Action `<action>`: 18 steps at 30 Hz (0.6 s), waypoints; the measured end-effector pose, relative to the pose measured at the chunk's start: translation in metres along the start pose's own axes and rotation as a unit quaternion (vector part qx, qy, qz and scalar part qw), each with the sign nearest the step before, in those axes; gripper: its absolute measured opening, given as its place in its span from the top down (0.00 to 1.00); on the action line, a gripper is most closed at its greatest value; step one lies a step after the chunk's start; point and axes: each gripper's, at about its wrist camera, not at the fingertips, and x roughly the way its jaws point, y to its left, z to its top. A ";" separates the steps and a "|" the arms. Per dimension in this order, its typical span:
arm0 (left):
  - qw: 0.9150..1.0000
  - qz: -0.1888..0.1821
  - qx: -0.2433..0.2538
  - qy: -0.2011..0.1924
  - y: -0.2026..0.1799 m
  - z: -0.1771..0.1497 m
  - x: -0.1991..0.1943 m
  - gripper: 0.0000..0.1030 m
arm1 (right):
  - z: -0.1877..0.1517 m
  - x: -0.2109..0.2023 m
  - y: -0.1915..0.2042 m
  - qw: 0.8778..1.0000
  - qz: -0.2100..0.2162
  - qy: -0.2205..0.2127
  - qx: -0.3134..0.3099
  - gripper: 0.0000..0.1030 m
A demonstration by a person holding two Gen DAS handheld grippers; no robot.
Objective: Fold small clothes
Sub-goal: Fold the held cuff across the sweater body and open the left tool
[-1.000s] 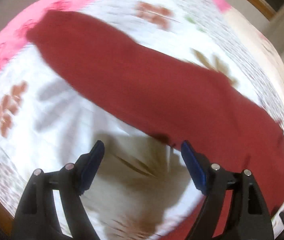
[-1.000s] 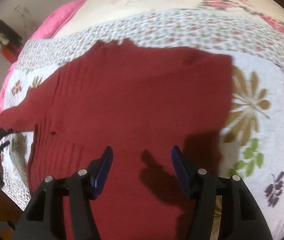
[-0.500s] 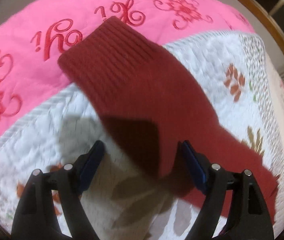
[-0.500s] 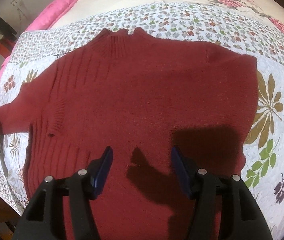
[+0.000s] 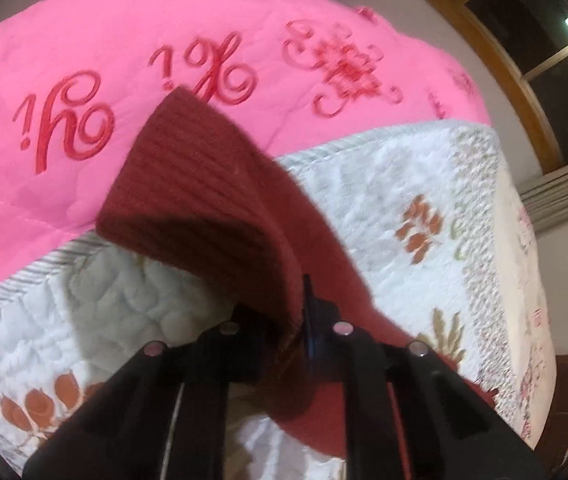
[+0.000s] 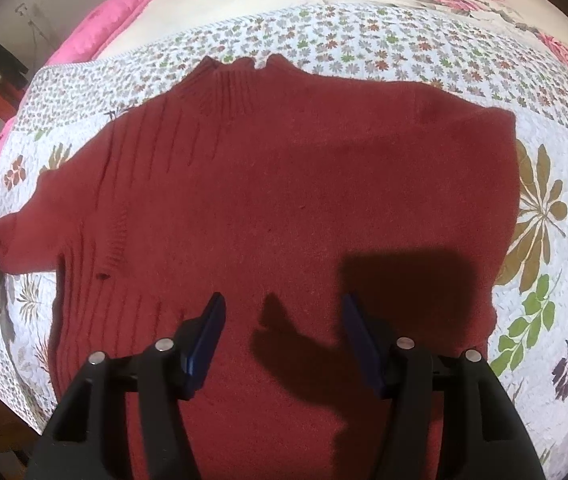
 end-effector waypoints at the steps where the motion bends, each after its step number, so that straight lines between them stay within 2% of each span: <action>1: 1.000 -0.005 0.013 -0.006 -0.013 -0.002 0.000 0.89 | 0.000 0.000 -0.003 1.000 -0.001 0.000 0.001 0.40; 4: 0.998 -0.032 0.057 -0.025 -0.044 -0.015 -0.013 0.90 | 0.001 0.001 -0.014 1.000 -0.006 0.001 0.011 0.40; 6: 0.992 -0.057 0.104 -0.033 -0.074 -0.030 -0.022 0.90 | -0.001 0.001 -0.023 1.000 -0.007 0.001 0.023 0.40; 10: 0.973 -0.103 0.203 -0.027 -0.134 -0.077 -0.035 0.90 | -0.005 0.000 -0.035 0.999 -0.006 0.001 0.031 0.40; 13: 0.963 -0.134 0.235 -0.006 -0.162 -0.108 -0.031 0.90 | -0.009 -0.001 -0.042 0.999 -0.007 0.001 0.032 0.39; 18: 0.941 -0.138 0.308 0.029 -0.206 -0.165 -0.012 0.90 | -0.015 -0.008 -0.057 0.999 -0.004 -0.005 0.046 0.39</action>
